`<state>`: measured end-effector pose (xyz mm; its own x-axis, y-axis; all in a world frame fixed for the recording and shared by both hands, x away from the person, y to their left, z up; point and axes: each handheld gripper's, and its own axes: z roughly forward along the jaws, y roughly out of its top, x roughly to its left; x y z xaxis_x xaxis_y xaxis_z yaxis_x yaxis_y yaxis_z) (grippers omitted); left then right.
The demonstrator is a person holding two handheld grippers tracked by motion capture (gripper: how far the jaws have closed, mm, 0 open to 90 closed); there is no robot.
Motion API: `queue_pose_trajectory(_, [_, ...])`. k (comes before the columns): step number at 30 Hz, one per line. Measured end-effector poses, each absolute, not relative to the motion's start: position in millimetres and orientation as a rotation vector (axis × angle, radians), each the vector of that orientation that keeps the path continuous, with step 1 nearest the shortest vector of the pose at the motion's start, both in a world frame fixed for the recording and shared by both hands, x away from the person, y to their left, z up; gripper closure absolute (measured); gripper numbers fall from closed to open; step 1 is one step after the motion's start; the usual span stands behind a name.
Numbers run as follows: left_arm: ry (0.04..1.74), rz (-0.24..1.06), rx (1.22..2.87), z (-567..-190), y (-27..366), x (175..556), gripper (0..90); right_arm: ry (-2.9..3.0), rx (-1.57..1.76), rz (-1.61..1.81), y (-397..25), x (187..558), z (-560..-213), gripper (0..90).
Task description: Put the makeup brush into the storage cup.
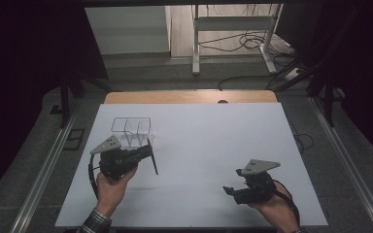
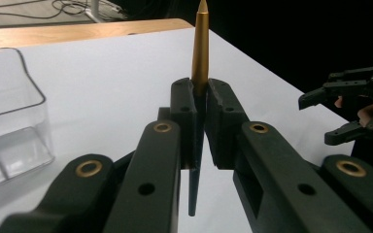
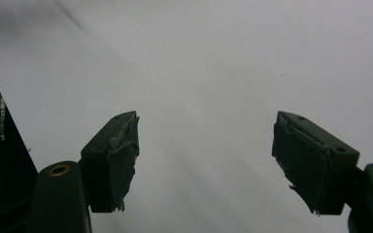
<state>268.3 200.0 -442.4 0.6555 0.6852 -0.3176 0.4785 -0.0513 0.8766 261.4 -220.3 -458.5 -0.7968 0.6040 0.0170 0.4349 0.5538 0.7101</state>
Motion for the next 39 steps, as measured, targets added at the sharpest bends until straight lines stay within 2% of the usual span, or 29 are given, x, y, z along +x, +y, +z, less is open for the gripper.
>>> queue_pose_trajectory(39, [1.023,0.34,1.698,-431.5,232.2,272.1,83.1,2.541,0.922,1.021,-244.9,252.3,-466.3,18.3])
